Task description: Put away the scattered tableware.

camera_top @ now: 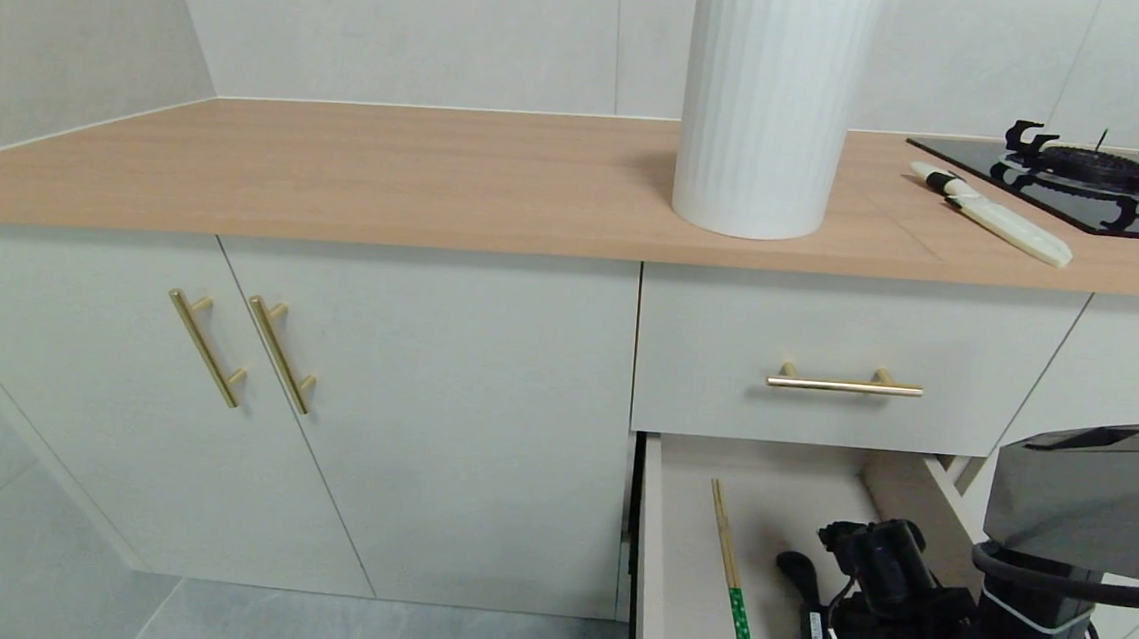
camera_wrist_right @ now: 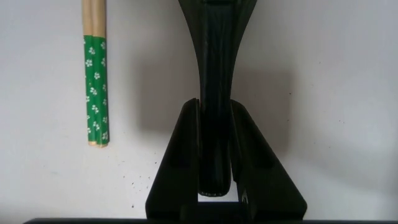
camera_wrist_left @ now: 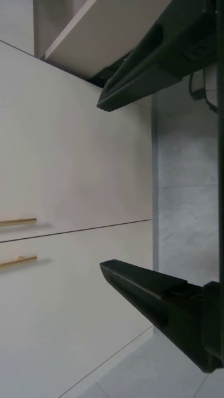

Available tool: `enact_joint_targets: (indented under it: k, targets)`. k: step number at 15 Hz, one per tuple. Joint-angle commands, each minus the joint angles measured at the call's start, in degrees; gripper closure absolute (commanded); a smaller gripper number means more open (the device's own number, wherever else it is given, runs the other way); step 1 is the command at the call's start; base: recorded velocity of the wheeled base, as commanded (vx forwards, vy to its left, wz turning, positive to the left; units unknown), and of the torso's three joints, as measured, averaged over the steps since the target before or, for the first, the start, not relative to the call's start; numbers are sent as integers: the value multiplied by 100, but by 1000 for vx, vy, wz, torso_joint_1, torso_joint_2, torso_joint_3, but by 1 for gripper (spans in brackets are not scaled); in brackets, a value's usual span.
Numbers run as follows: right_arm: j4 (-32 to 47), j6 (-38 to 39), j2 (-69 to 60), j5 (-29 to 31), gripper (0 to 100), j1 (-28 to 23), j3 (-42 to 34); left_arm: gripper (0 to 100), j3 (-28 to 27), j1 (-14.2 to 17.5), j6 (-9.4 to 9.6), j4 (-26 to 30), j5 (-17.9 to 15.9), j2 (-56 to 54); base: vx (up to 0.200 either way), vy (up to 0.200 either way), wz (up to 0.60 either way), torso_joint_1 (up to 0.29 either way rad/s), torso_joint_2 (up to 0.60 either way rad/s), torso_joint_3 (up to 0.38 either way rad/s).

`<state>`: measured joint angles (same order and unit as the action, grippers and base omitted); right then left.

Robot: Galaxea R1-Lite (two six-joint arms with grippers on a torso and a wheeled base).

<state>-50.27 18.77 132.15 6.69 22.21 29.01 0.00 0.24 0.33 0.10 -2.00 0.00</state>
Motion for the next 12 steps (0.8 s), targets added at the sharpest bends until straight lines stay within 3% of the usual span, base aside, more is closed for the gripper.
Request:
enact_joint_targets:
  k: [1, 2, 3, 12]
  targets:
    - [-35, 4, 13, 25, 100, -6, -1, 0, 0, 2, 2, -1, -2, 0, 0, 0, 0, 0, 0, 0]
    - [-70, 4, 13, 25, 100, -6, -1, 0, 0, 2, 2, -1, -11, 0, 0, 0, 0, 0, 0, 0]
    - [-114, 4, 13, 25, 0, -6, -10, 0, 0, 2, 2, -1, -2, 0, 0, 0, 0, 0, 0, 0]
    - [-114, 4, -5, 25, 0, -15, -19, 0, 0, 2, 2, -1, -2, 0, 0, 0, 0, 0, 0, 0]
